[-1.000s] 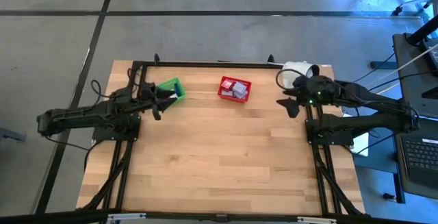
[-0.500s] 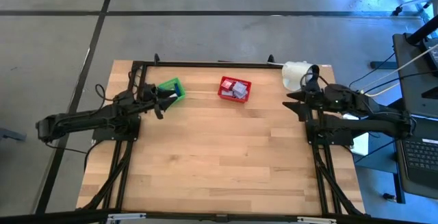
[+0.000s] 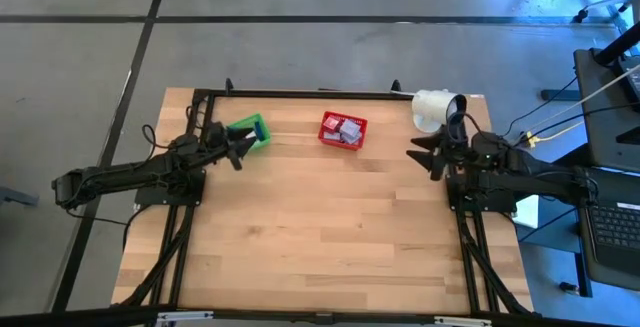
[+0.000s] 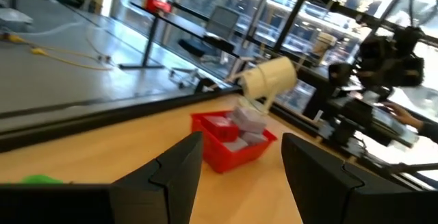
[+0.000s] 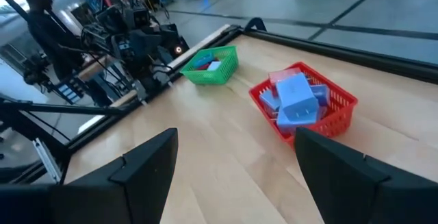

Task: Pick & Place Office items
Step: Return to Home Position

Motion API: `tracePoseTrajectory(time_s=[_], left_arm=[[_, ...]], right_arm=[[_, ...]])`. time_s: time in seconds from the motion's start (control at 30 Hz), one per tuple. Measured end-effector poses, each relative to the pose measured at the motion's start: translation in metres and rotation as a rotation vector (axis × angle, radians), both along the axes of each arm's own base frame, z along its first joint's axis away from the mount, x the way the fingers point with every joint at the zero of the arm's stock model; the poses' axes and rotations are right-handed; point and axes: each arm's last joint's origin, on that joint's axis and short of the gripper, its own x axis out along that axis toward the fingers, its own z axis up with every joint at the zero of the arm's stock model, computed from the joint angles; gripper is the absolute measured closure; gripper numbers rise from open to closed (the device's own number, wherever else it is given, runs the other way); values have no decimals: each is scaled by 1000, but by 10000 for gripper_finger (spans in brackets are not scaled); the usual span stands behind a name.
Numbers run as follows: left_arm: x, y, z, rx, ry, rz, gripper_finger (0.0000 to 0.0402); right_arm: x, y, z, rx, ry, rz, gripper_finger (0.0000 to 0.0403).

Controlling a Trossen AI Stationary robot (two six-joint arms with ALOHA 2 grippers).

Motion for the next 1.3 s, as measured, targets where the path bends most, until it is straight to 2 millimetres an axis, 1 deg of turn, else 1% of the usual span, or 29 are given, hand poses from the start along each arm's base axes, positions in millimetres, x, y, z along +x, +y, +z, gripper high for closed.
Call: tracePoseTrajectory(time_s=[0.1,0.27,0.43,0.7,0.87,1.0,1.13,1.3], left_arm=[[-1,1,0,3,2,47,206],[-1,2,0,4,2,80,206],[-1,2,0,4,3,80,206],[-2,3,0,55,38,107,206],[-3,4,0,94,68,156,206],[-4,5,-2,114,107,207,206],[-7,7,-9,111,202,321,206],[-13,10,-20,65,322,515,206]], right_arm=[[7,-1,-14,-3,-42,14,111],[18,-1,-38,-12,-170,59,111],[20,-2,-53,-16,-178,47,111],[20,-3,-61,-48,-148,3,111],[20,-3,-75,-21,-129,-5,111],[20,-4,-74,-58,-129,-22,111],[18,-7,-76,-134,-79,-146,111],[16,-12,-79,-162,-26,-303,111]])
